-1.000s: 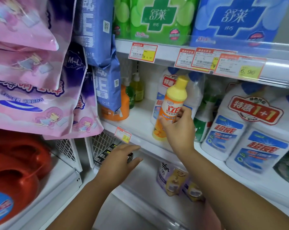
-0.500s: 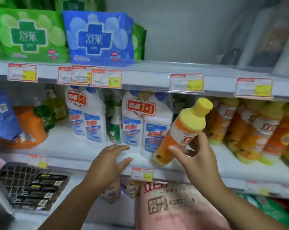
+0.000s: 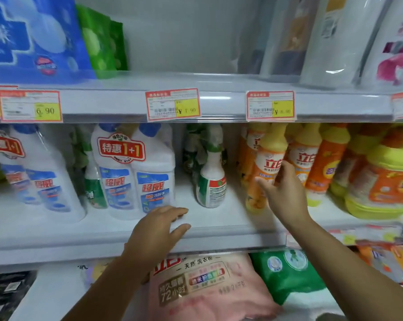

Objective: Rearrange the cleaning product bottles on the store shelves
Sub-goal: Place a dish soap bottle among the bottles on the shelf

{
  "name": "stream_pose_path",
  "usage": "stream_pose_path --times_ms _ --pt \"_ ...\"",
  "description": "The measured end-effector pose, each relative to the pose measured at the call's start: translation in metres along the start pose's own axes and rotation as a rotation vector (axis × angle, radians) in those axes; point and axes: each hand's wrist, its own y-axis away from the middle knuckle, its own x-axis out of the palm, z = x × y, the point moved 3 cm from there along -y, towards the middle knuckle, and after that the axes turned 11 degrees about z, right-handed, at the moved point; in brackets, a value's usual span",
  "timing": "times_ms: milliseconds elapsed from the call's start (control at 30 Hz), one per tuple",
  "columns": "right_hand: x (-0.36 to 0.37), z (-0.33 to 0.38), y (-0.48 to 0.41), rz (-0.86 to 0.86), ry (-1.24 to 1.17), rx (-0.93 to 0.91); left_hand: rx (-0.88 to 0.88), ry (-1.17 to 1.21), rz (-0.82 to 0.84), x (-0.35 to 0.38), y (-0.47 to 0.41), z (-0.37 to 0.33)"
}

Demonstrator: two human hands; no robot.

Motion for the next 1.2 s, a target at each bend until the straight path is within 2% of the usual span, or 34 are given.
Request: stream_pose_path --times_ms 300,567,1000,1100,1200 --pt "0.012 -0.012 -0.014 -0.064 -0.001 0.042 0.005 0.006 0.094 0.028 -0.018 -0.013" --pt "0.027 -0.030 0.003 0.013 0.020 0.142 0.030 0.058 0.073 0.032 -0.026 -0.025" --pt "0.031 -0.030 -0.002 0.045 0.014 0.137 -0.038 0.091 0.036 0.017 -0.003 -0.013" --pt "0.033 -0.024 0.011 -0.046 0.015 0.153 -0.056 0.116 0.038 0.012 0.000 -0.012" --pt "0.037 0.001 0.033 -0.161 0.093 0.018 -0.065 0.127 0.033 0.007 0.003 -0.009"
